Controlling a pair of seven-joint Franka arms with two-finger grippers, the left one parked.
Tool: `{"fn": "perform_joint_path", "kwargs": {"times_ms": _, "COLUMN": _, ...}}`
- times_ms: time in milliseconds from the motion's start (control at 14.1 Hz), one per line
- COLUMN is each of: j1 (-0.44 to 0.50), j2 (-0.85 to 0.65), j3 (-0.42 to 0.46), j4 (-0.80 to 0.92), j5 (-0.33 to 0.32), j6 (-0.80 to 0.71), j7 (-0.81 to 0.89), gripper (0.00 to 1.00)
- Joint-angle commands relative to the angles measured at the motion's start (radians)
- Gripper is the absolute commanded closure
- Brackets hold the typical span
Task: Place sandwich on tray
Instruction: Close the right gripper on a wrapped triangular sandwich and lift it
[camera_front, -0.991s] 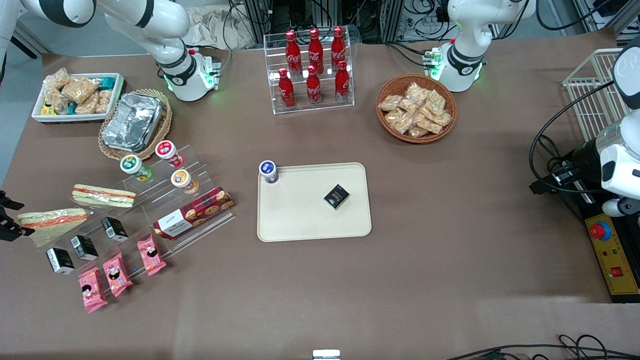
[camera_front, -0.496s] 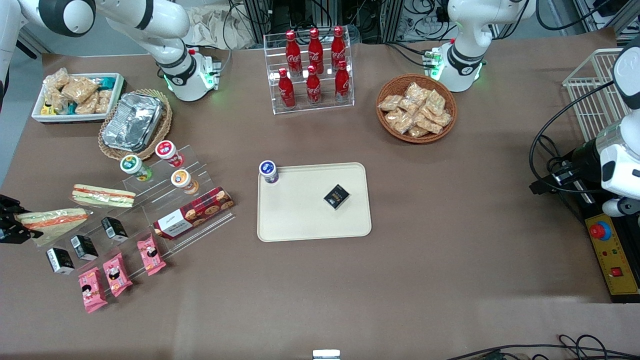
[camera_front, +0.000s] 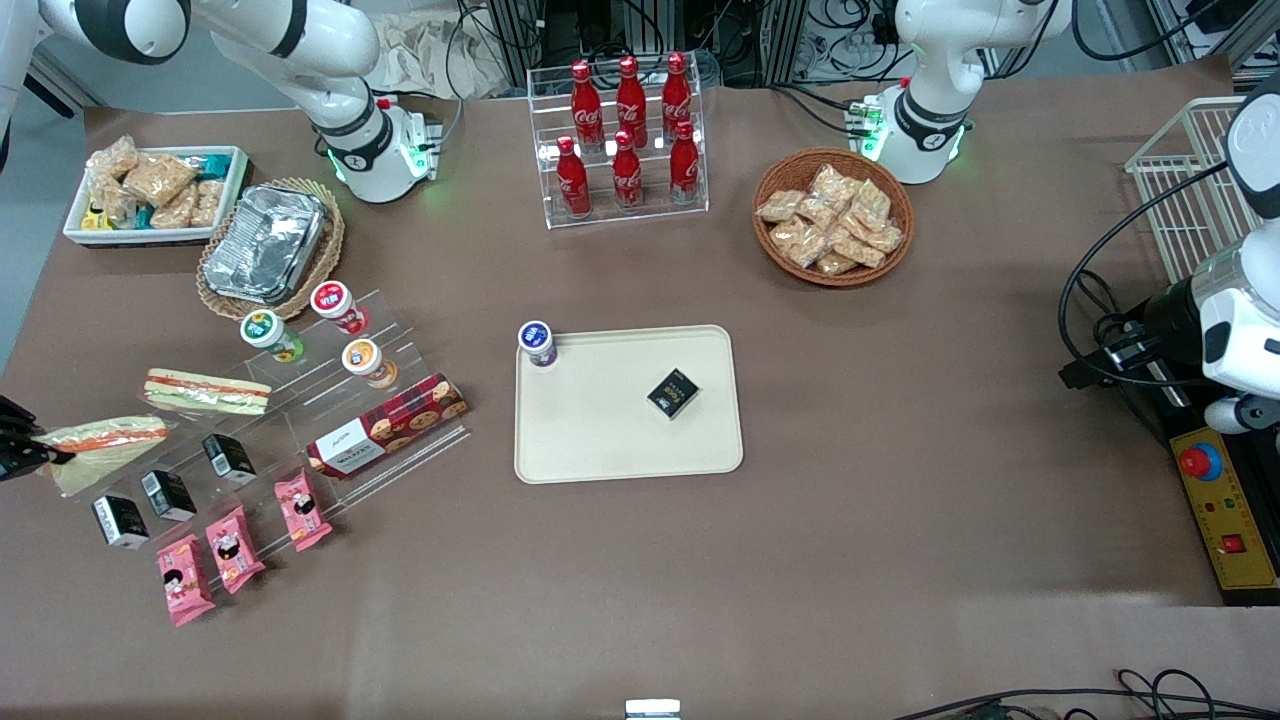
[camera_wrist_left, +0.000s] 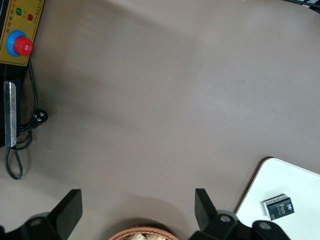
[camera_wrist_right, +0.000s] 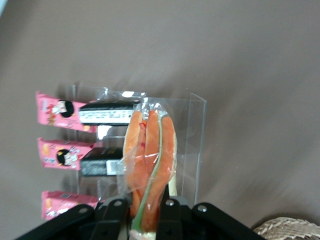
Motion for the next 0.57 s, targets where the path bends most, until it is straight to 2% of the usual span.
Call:
{"fn": "perform_joint_path", "kwargs": {"times_ms": 0, "j1": 0.001, "j2": -0.048, "j3": 0.006, "j4": 0.011, "j5": 0.014, "j6": -0.064, "j7": -0.103, "gripper": 0.95}}
{"fn": "perform_joint_path", "kwargs": {"times_ms": 212, "j1": 0.014, "j2": -0.071, "j3": 0.009, "j4": 0.071, "j5": 0.013, "j6": -0.151, "j7": -0.213, "gripper": 0.95}}
{"fn": "perform_joint_path", "kwargs": {"times_ms": 496, "j1": 0.128, "j2": -0.158, "j3": 0.008, "j4": 0.083, "j5": -0.051, "j6": -0.195, "j7": -0.247, "gripper": 0.96}}
